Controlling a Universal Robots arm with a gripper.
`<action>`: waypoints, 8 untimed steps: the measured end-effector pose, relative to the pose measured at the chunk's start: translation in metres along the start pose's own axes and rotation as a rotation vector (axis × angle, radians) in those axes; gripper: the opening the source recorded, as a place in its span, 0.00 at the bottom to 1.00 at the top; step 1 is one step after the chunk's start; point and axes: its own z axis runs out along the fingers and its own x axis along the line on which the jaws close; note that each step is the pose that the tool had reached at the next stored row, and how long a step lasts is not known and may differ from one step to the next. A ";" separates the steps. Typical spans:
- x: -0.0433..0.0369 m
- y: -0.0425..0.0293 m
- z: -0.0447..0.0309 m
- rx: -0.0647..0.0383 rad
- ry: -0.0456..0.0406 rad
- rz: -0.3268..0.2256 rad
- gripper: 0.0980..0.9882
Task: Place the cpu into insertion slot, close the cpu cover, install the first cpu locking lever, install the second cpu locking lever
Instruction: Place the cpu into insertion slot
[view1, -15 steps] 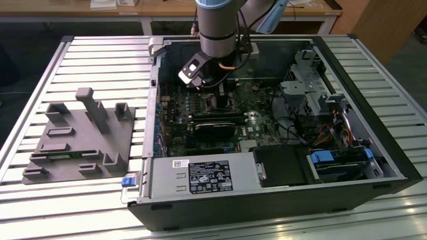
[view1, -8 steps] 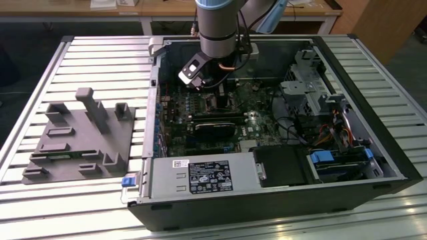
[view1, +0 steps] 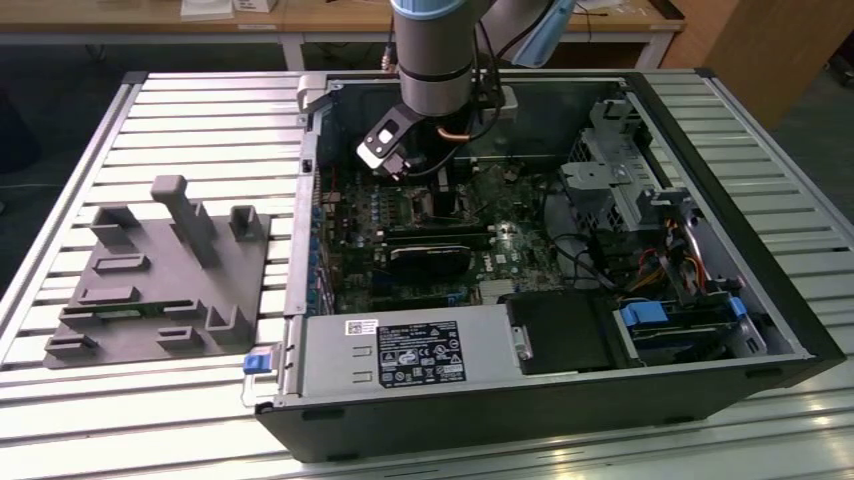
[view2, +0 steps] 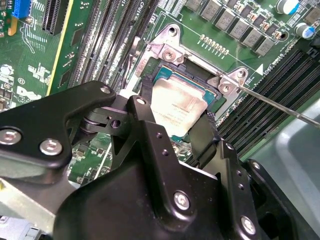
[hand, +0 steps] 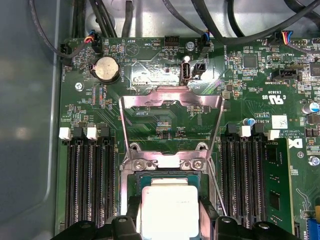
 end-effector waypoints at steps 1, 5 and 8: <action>0.0000 0.0000 0.0000 0.000 0.0000 0.000 0.50; 0.0001 0.0000 0.0004 -0.001 0.0007 0.000 0.50; 0.0001 0.0000 0.0004 -0.001 0.0009 0.000 0.58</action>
